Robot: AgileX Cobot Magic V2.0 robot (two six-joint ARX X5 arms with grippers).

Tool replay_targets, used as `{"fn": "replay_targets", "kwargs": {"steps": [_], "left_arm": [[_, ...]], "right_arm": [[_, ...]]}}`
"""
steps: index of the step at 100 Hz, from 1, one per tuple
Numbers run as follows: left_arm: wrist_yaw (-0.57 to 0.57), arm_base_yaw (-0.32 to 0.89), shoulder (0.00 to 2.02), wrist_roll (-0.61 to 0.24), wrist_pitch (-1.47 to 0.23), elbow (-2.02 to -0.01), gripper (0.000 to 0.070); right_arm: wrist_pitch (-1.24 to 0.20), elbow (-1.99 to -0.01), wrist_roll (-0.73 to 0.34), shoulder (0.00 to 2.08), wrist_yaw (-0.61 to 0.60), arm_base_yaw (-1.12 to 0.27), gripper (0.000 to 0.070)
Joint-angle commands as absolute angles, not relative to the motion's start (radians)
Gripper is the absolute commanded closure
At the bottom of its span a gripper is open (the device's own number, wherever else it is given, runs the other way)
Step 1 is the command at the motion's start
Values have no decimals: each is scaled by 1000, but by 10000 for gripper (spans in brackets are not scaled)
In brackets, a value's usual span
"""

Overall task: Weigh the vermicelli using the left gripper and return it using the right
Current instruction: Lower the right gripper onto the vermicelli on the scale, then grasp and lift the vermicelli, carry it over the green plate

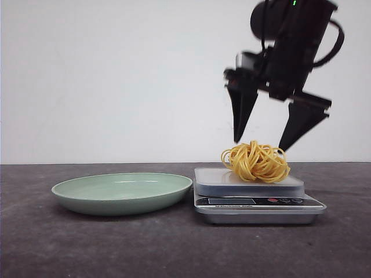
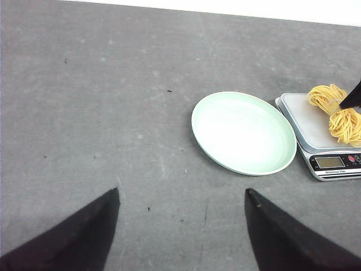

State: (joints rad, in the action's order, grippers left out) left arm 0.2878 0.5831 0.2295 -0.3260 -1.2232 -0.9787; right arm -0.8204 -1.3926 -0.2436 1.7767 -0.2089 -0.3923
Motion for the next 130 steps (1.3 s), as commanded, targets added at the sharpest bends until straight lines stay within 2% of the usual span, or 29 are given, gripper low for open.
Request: {"fn": "replay_targets", "kwargs": {"steps": [1, 18, 34, 37, 40, 47, 95, 114, 130], "left_arm": [[289, 590, 228, -331, -1213, -992, 272], [288, 590, 228, -334, -1215, -992, 272], [288, 590, 228, -334, -1219, -992, 272], [288, 590, 228, -334, -1219, -992, 272], [288, 590, 228, -334, -1219, -992, 272], [288, 590, 228, -334, -1219, -992, 272], [288, 590, 228, -334, -1222, -992, 272], [288, 590, 228, -334, -1222, -992, 272], [288, 590, 228, -334, -1222, -992, 272]], "right_arm": [[-811, -1417, -255, 1807, -208, -401, 160], [-785, -1417, -256, 1839, -208, -411, 168], [-784, -1417, -257, 1864, -208, -425, 275], [-784, -1417, -256, 1869, -208, -430, 325], [-784, -1417, -254, 1870, -206, -435, 405], [-779, -1417, -245, 1870, -197, -441, 700], [-770, -1457, -243, 1809, -179, -472, 695], [-777, -1527, -249, 1745, -246, -504, 695], [-743, -1596, -286, 1737, -359, -566, 695]]}}
